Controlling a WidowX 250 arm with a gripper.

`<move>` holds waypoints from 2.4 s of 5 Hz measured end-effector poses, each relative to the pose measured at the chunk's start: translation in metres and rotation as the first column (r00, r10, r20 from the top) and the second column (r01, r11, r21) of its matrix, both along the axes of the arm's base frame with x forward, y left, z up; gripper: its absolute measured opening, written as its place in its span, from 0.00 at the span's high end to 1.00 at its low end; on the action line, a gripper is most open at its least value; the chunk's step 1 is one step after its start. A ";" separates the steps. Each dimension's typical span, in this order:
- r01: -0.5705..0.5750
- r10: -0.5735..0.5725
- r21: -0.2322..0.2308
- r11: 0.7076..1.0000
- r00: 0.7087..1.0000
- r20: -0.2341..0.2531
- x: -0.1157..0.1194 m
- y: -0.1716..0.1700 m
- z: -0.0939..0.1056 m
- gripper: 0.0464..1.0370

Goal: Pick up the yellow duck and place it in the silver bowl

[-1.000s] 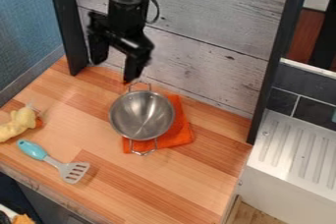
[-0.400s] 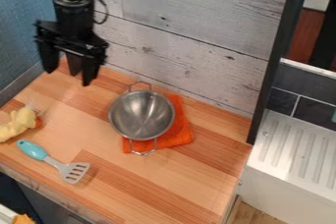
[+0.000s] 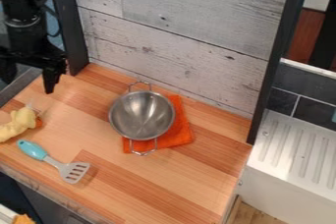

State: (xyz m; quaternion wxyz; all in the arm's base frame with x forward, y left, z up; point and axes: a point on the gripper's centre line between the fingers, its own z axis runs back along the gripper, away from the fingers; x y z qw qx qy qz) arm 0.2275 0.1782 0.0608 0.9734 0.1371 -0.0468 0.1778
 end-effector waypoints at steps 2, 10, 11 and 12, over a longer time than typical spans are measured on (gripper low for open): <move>-0.027 0.026 -0.040 0.999 0.999 -0.022 -0.010 0.016 -0.034 0.04; -0.044 0.024 -0.181 0.982 0.993 -0.112 -0.019 0.029 -0.084 0.62; -0.054 0.042 -0.170 0.984 0.996 -0.077 -0.012 0.028 -0.050 0.62; -0.005 0.000 -0.168 0.986 1.000 -0.030 0.003 0.007 -0.026 0.62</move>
